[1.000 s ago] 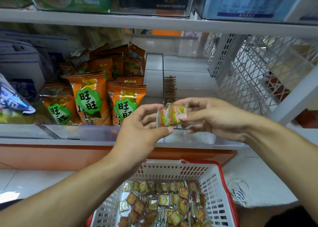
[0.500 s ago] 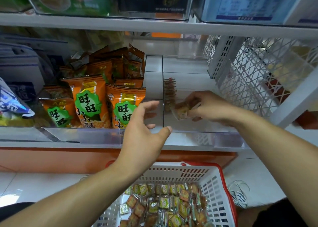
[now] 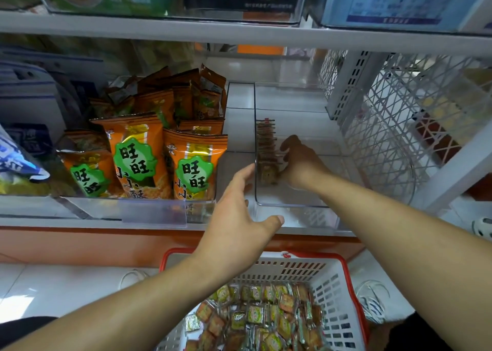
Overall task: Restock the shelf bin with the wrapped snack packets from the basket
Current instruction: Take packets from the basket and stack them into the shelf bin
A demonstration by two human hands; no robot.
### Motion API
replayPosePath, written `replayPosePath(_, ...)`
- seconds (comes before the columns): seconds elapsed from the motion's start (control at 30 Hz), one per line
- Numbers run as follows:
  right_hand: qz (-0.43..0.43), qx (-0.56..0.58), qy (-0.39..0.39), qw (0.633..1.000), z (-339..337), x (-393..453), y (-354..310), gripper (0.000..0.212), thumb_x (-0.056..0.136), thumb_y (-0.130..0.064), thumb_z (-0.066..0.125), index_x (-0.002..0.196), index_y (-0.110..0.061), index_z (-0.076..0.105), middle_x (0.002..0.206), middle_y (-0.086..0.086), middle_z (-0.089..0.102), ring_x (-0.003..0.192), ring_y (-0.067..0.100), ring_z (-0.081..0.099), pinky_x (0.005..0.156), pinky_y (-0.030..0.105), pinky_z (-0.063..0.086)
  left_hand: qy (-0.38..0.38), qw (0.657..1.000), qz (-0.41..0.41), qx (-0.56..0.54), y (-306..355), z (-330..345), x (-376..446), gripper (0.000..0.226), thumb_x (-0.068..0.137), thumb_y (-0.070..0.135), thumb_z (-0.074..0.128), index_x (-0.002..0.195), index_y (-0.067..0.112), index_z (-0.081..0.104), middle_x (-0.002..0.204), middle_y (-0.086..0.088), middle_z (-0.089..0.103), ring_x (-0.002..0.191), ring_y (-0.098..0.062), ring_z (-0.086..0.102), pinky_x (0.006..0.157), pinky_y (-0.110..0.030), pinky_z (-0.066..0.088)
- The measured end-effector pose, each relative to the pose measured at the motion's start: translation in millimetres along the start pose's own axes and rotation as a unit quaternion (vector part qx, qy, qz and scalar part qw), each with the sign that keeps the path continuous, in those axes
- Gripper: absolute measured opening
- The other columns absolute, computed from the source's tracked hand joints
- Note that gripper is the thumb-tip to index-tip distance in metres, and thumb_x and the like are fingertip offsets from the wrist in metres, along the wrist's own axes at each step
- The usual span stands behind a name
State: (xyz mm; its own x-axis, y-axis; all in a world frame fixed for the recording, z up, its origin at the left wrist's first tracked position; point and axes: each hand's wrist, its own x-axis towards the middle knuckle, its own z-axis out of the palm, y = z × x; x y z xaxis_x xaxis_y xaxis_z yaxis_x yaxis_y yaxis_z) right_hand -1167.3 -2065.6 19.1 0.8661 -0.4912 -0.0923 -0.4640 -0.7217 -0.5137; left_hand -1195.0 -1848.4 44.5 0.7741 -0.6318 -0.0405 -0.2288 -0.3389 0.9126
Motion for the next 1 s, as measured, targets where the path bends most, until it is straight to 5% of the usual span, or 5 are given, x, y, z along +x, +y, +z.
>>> replayPosePath(0.37,0.02,0.01,-0.035,0.999,0,-2,-15,0.04,0.08,-0.03,0.077,0.109,-0.014,0.056,0.099,0.005,0.066,0.094,0.028,0.064,0.056,0.026,0.04,-0.005,1.0,0.004,0.009,-6,0,1,0.094,0.083,0.026,0.082,0.155,0.042,0.024,0.136,0.038,0.039,0.128,0.018,0.035,0.099,0.003,0.025)
replayPosePath(0.53,-0.016,-0.036,-0.023,0.999,-3,-8,-22,0.015,0.082,-0.029,0.073,0.088,-0.019,0.063,0.097,0.008,0.072,0.094,0.031,0.067,0.064,0.028,0.04,-0.008,1.0,0.002,0.021,-2,-2,0,0.092,0.083,0.025,0.083,0.155,0.039,0.026,0.147,0.028,0.04,0.131,0.01,0.038,0.112,-0.015,0.032)
replayPosePath(0.73,-0.106,-0.001,0.134,0.985,-28,-32,-33,0.018,0.082,-0.015,0.064,0.099,-0.023,0.063,0.106,0.004,0.068,0.098,0.028,0.063,0.078,0.036,0.052,0.01,0.999,-0.025,0.03,3,-1,-23,0.089,0.083,0.025,0.083,0.154,0.028,0.03,0.153,0.011,0.04,0.139,-0.005,0.038,0.112,-0.022,0.033)
replayPosePath(0.87,-0.285,0.1,0.246,0.921,-30,-80,-31,0.007,0.083,-0.013,0.064,0.087,-0.018,0.061,0.081,-0.007,0.062,0.069,0.01,0.057,0.063,0.026,0.047,0.024,0.999,-0.036,0.022,-14,11,-50,0.045,0.083,0.018,0.08,0.116,0.032,0.052,0.118,0.012,0.059,0.1,0.001,0.056,0.077,-0.001,0.038)
replayPosePath(1.0,-0.406,0.073,0.206,0.887,10,-133,0,0.007,0.079,-0.006,0.064,0.08,-0.012,0.061,0.076,-0.003,0.057,0.063,0.012,0.048,0.059,0.022,0.038,-0.119,0.983,-0.084,0.116,-54,26,-54,0.032,0.081,0.008,0.075,0.092,0.026,0.051,0.092,0.006,0.061,0.08,-0.01,0.059,0.077,-0.027,0.053)
